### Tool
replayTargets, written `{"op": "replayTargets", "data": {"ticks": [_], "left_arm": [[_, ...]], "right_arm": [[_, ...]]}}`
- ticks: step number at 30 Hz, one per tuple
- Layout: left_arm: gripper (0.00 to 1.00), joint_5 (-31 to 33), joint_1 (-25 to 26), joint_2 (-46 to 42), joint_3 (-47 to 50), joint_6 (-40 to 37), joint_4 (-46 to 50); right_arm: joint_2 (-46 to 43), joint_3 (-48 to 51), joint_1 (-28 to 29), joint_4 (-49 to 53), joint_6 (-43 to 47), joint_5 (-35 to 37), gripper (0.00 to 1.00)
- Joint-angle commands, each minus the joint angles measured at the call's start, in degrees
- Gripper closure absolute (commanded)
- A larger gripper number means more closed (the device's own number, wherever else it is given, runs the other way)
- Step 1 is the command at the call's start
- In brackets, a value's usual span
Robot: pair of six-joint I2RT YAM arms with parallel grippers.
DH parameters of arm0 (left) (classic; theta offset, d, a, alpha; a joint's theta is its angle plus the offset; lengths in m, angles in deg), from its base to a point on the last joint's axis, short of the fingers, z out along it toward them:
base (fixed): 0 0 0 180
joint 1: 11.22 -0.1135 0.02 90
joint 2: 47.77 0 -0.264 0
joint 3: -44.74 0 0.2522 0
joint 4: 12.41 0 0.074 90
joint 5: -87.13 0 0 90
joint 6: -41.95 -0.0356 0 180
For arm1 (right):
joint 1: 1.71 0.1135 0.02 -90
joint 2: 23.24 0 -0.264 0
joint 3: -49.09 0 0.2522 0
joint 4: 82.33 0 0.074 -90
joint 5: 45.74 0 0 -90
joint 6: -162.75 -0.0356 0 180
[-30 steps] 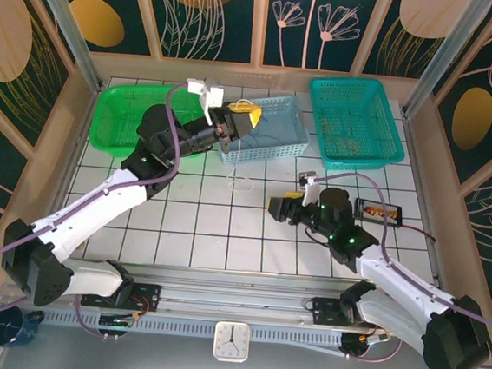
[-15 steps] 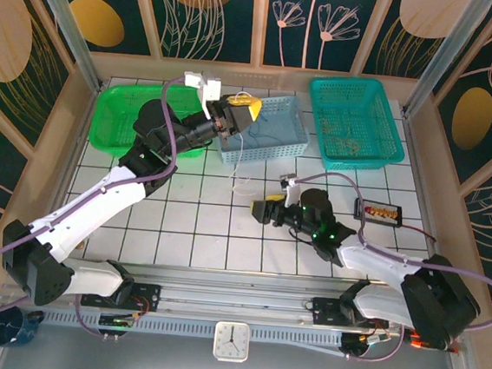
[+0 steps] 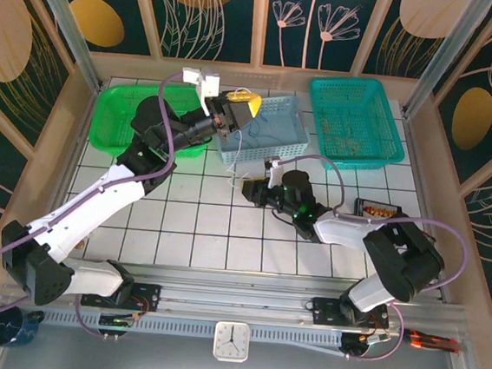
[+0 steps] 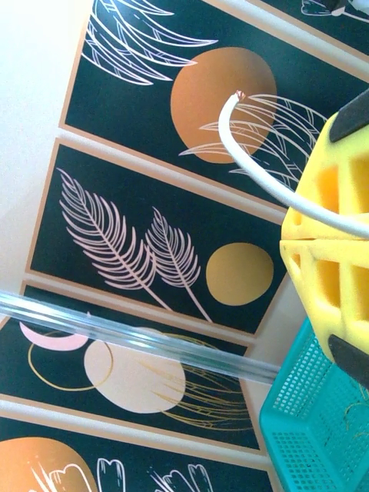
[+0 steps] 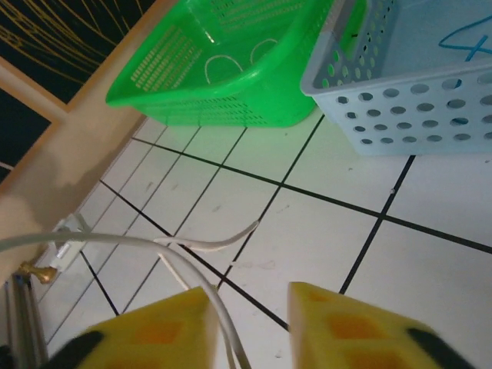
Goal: Untangle the cables
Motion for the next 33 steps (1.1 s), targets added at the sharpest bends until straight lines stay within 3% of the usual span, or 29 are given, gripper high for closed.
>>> {"op": "replayTargets", "data": {"ticks": [1, 6, 12, 15, 16, 20, 23, 33], "left_arm": [[1.00, 1.47, 0.18, -0.57, -3.35, -0.43, 1.10], [1.00, 7.58, -1.15, 0.93, -10.92, -9.03, 10.82], [1.00, 7.73, -9.19, 7.22, -24.13, -9.88, 16.15], [1.00, 7.97, -10.16, 11.28, -31.30, -11.66, 19.96], [1.00, 7.99, -10.11, 12.30, -33.11, -12.19, 20.91], [1.00, 9.44, -10.54, 16.11, -39.67, -14.56, 24.60], [1.00, 10.45, -11.63, 18.40, -43.99, -16.39, 26.62], [1.00, 18.92, -18.08, 26.86, -58.68, -25.27, 33.62]], "right_arm": [[1.55, -0.61, -0.69, -4.51, -1.14, 0.90, 0.99], [2.25, 3.31, -1.02, -5.62, -2.42, 2.12, 1.00], [2.60, 7.90, -1.00, -8.16, -4.94, 2.27, 1.00], [1.40, 7.68, -0.85, -7.31, -5.35, 1.35, 1.00], [0.62, 7.39, -0.82, -6.50, -5.27, 1.31, 0.97], [-4.36, 5.36, -0.77, -1.41, -3.73, 1.17, 0.52], [-8.86, 4.02, -0.74, 3.03, -1.75, 1.30, 0.36], [-20.85, 2.99, -3.68, 15.75, 1.58, 3.78, 0.31]]}}
